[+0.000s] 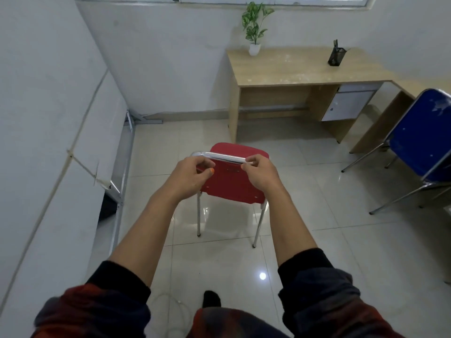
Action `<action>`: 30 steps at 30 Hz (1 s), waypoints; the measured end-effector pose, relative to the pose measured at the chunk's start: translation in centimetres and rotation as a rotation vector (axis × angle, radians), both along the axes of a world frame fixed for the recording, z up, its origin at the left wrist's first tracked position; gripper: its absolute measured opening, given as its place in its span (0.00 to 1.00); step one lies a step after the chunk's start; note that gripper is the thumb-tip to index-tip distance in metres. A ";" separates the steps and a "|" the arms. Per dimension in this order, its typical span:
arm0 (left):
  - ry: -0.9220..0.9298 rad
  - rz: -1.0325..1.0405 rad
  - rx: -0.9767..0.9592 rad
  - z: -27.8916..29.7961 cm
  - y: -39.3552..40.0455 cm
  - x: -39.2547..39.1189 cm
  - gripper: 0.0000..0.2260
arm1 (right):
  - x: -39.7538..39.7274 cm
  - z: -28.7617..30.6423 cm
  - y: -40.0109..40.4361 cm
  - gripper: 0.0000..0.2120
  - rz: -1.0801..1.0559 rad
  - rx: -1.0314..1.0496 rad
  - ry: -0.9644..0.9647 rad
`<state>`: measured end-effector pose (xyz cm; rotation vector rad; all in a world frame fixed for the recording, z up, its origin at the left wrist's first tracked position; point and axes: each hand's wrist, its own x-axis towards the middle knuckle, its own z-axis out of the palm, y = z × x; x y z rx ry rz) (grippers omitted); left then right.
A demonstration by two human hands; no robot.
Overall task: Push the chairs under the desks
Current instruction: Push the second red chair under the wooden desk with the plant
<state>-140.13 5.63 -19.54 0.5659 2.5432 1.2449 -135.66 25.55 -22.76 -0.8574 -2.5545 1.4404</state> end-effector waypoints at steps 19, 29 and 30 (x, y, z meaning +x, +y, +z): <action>0.046 -0.290 -0.295 -4.3 3.0 -13.4 0.28 | -12.4 -4.2 2.2 0.41 0.175 0.408 -0.604; 0.137 -0.482 -0.449 -11.4 2.6 -15.8 0.38 | -10.6 -5.5 1.3 0.34 0.039 0.521 -0.552; 0.127 -0.521 -0.452 -11.4 2.4 -16.3 0.38 | -10.5 -5.6 0.9 0.33 0.022 0.510 -0.564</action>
